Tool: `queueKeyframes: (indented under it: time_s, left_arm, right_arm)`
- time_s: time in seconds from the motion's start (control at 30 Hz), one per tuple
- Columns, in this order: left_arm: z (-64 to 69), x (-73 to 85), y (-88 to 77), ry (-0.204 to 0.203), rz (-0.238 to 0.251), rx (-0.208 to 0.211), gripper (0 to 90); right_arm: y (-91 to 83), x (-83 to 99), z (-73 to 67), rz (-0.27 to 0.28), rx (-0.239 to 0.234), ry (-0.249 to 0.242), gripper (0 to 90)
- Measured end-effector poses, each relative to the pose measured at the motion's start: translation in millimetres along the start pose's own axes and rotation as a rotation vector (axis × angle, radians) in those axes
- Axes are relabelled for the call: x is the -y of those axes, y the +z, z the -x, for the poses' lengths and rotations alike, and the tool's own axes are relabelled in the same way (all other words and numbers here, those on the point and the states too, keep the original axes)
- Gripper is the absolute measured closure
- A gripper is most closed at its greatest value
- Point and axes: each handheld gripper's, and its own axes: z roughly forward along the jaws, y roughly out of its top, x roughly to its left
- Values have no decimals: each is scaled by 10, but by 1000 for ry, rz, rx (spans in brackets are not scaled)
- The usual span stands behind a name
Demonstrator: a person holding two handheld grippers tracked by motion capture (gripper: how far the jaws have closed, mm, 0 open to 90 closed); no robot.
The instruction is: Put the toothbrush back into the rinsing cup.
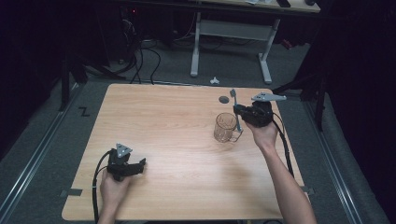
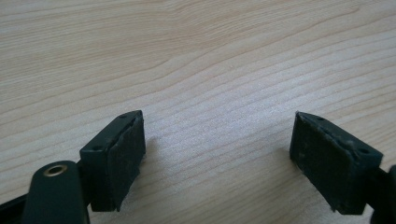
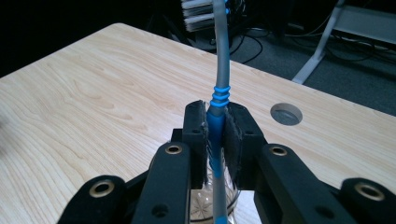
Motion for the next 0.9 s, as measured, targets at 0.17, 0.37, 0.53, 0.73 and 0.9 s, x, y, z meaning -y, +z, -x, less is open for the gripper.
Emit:
queueKeyframes:
  time_s: [0.17, 0.37, 0.53, 0.73, 0.9]
  left_arm:
    - [0, 0, 0, 1, 0, 0, 188]
    - [0, 0, 0, 0, 0, 0, 188]
    - [0, 0, 0, 0, 0, 0, 188]
    - [0, 0, 0, 0, 0, 0, 188]
    - [0, 0, 0, 0, 0, 0, 188]
  right_arm:
    - [-40, 28, 29, -1, 5, 5, 795]
    - [-74, 56, 46, -6, 6, 10, 795]
    - [-85, 81, 55, -6, 4, 14, 794]
    - [-103, 90, 36, -18, 9, 4, 794]
    - [-111, 91, 29, -26, 11, -3, 794]
